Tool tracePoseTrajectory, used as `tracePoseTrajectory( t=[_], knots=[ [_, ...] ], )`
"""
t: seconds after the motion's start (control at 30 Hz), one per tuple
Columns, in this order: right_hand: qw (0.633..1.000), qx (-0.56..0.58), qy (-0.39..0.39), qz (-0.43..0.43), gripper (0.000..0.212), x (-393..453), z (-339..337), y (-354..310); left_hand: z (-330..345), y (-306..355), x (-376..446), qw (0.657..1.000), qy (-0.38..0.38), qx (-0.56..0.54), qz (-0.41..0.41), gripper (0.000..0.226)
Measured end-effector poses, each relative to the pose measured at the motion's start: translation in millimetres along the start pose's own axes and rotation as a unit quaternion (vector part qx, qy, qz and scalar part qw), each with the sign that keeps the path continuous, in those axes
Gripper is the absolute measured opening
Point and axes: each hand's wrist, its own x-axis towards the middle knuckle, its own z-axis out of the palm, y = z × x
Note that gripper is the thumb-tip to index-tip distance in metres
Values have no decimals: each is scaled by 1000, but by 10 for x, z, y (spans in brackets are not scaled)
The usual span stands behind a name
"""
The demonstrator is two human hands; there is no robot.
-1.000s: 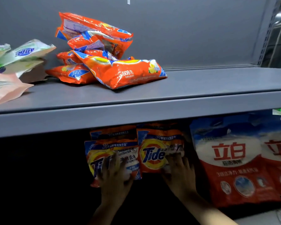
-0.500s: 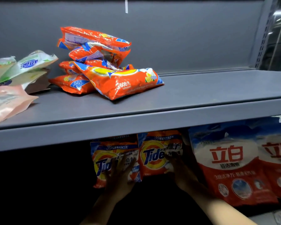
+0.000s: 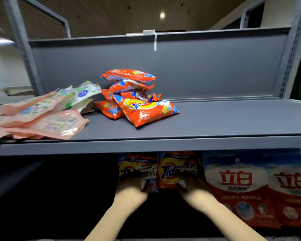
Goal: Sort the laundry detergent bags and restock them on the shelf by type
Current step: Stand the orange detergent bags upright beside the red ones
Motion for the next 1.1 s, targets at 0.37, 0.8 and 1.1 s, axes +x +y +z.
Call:
tracePoseTrajectory(
  t=[0.37,0.8,1.1],
  knots=[
    [924,36,260,-277,39,-668,-761,-876,-1224,87,-522,896,424,-49,125,36],
    [938,130,307,-95,12,281,-1627,-1366,-2365,-93,529,906,331,-251,-78,18],
    [972,53,205,105,53,1048,-1607,-1479,-2408,-545,1499,907,257,-325,-77,35]
  ],
)
